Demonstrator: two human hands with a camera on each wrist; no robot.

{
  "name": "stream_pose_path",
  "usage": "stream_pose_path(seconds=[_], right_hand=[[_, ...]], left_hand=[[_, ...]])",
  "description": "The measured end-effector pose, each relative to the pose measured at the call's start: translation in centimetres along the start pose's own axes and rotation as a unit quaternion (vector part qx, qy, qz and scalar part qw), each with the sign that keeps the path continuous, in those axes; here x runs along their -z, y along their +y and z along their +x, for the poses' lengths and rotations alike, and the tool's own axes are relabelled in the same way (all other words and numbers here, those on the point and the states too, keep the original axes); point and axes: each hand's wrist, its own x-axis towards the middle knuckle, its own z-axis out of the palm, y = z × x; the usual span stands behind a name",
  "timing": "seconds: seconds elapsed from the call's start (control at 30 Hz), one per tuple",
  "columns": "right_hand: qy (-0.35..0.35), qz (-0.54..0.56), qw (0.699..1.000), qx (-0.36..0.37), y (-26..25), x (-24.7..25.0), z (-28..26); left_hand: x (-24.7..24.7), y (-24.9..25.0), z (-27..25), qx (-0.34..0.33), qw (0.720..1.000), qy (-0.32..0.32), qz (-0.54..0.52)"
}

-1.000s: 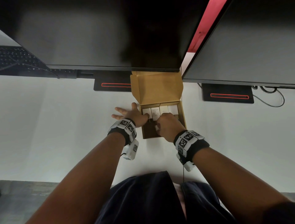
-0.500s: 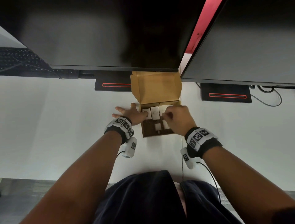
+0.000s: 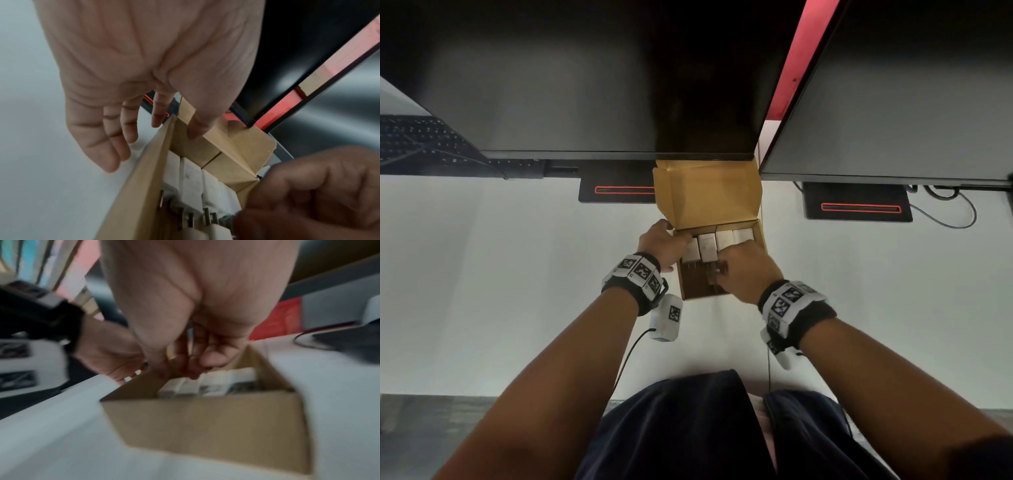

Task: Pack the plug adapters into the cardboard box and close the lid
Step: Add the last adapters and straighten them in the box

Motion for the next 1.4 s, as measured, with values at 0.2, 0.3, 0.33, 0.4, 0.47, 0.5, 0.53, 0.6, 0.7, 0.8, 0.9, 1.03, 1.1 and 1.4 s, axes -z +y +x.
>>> stream_pose_path(seconds=[0.2, 0.3, 0.33, 0.4, 0.47, 0.5, 0.53, 0.6, 0.7, 0.8, 0.9, 1.03, 1.1, 1.4], right_hand=[[0.004, -0.095, 0.994, -0.055, -2.1, -1.6, 0.6], [0.002, -0.085, 0.994, -0.068, -2.1, -1.7, 0.9], [0.002, -0.075, 0.994, -0.074, -2.0, -1.7, 1.0], [0.001, -0.049, 0.995, -0.092, -1.8, -1.7, 1.0], [0.001, -0.027, 0.994, -0.103, -1.5, -1.8, 1.1], [0.001, -0.019, 0.994, -0.105, -1.3, -1.9, 1.2], [0.002, -0.013, 0.994, -0.104, -1.2, -2.0, 1.2], [0.000, -0.008, 0.995, -0.103, -1.0, -2.2, 1.3], [-0.007, 0.001, 0.994, -0.105, -0.9, -2.5, 1.6], [-0.014, 0.008, 0.992, -0.121, -0.9, -2.4, 1.7], [-0.004, 0.014, 0.991, -0.131, -0.9, -2.3, 1.6], [0.008, 0.036, 0.996, -0.082, -0.9, -2.1, 1.3], [0.005, 0.035, 0.997, -0.065, -0.9, -2.2, 1.2], [0.004, 0.022, 0.998, -0.055, -0.8, -2.1, 1.0]], left_hand=[[-0.5, -0.4, 0.4, 0.000, 1.000, -0.004, -0.006], [-0.6, -0.8, 0.8, 0.004, 1.000, -0.011, 0.000], [-0.6, -0.9, 1.0, 0.003, 1.000, -0.013, 0.001], [-0.8, -1.0, 1.4, 0.003, 1.000, -0.017, -0.004], [-0.9, -1.1, 1.6, 0.006, 1.000, -0.016, -0.015], [-0.9, -1.1, 1.6, 0.007, 1.000, -0.017, -0.017], [-0.9, -1.1, 1.6, 0.007, 1.000, -0.019, -0.018], [-0.9, -1.1, 1.7, 0.006, 0.999, -0.025, -0.022], [-0.8, -1.2, 1.9, 0.007, 0.999, -0.034, -0.032], [-0.7, -1.3, 2.1, 0.005, 0.999, -0.035, -0.032], [-0.7, -1.5, 2.3, -0.003, 0.999, -0.036, -0.030], [-0.7, -1.5, 2.4, -0.010, 0.999, -0.034, -0.026], [-0.8, -1.5, 2.4, -0.012, 0.999, -0.032, -0.018], [-0.6, -1.2, 2.4, -0.008, 0.999, -0.036, -0.016]])
